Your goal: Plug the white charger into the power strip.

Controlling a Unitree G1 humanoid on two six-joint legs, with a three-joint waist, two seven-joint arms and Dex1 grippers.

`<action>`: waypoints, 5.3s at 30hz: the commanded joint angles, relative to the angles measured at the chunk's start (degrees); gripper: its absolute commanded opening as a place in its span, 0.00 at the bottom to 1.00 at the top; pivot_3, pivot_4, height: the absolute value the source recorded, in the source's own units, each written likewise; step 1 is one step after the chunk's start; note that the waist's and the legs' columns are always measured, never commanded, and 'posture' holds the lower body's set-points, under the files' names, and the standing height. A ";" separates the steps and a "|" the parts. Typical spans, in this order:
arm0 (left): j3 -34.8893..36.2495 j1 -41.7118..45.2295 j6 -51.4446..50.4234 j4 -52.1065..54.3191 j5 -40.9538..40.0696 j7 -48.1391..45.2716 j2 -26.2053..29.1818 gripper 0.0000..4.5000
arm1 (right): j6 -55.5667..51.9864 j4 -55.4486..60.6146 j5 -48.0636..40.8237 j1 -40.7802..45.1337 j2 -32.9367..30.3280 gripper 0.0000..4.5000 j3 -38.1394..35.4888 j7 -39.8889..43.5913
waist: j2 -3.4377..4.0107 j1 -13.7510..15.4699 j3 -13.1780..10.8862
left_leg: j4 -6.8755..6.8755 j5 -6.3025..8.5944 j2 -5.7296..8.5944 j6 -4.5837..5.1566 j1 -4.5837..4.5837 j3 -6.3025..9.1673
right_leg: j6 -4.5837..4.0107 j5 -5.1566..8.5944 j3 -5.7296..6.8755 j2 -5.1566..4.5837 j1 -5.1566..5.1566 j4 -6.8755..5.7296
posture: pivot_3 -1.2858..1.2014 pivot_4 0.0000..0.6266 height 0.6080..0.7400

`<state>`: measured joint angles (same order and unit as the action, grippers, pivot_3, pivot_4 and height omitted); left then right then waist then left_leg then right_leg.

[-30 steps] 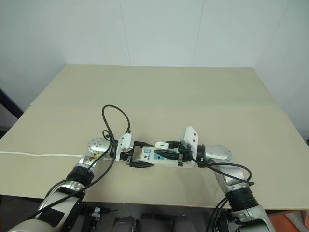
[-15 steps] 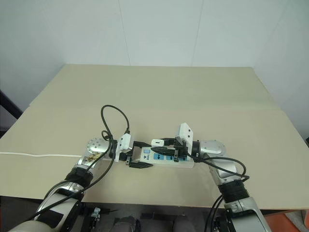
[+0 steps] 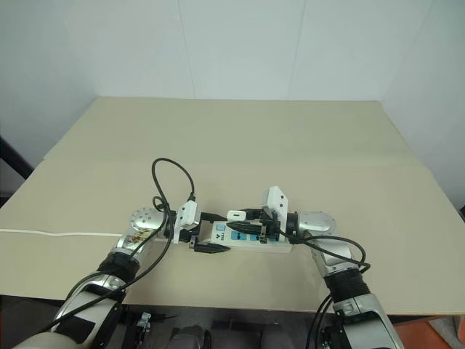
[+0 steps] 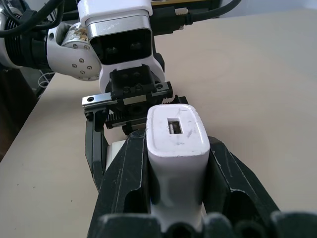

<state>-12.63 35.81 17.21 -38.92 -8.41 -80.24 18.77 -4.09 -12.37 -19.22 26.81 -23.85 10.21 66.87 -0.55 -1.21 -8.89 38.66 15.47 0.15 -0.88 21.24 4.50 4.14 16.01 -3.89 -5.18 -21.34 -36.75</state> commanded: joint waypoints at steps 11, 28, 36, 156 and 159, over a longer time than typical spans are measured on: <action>-1.58 -1.35 -0.18 -0.35 1.61 -0.34 1.55 0.73 | -1.89 -5.08 2.45 -2.98 -6.25 0.26 -0.78 2.47 | 0.00 0.62 0.00 | -0.02 0.02 0.05 0.03 0.00 0.00 | 0.03 0.02 0.01 -0.06 0.08 0.12 | 0.52 0.24 1.00; -1.67 -1.55 -0.56 0.24 1.55 -0.01 2.00 0.73 | -1.23 -7.53 6.18 0.47 -4.03 0.26 5.64 3.56 | -0.01 0.21 0.02 | -0.02 0.02 0.01 0.03 -0.09 0.00 | 0.03 0.02 0.03 -0.02 0.13 0.11 | 0.52 0.24 1.00; -1.66 -2.24 -1.01 1.30 1.32 0.24 2.36 0.73 | -0.84 -10.06 6.81 0.15 -3.96 0.26 6.00 3.75 | 0.01 0.00 0.10 | -0.02 0.02 -0.01 0.03 -0.18 -0.01 | 0.03 0.02 0.02 -0.01 0.18 0.07 | 0.52 0.24 1.00; 6.88 -1.55 -26.44 28.10 -20.19 -12.26 30.44 1.00 | -22.68 42.72 -17.65 -39.63 -29.69 1.00 -49.90 1.76 | -0.37 0.09 -0.41 | -0.76 0.02 -0.06 0.02 0.90 -0.05 | -0.14 0.18 0.15 -0.06 -0.98 0.51 | 0.52 0.24 1.00; 8.41 -2.93 -28.11 30.29 -20.41 -11.65 30.57 1.00 | -22.67 42.84 -18.00 -41.51 -29.40 1.00 -51.79 1.31 | -0.37 0.09 -0.41 | -0.76 0.02 -0.07 0.02 0.80 -0.07 | -0.14 0.18 0.14 -0.06 -0.89 0.50 | 0.52 0.24 1.00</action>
<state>-6.13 33.10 -10.03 -10.76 -27.39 -92.12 48.75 -26.65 29.01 -35.83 -14.64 -53.28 -39.06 68.46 -0.92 -1.12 -9.30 37.90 15.48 0.09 -0.86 22.04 4.43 4.00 16.19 -3.75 -5.25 -22.22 -36.25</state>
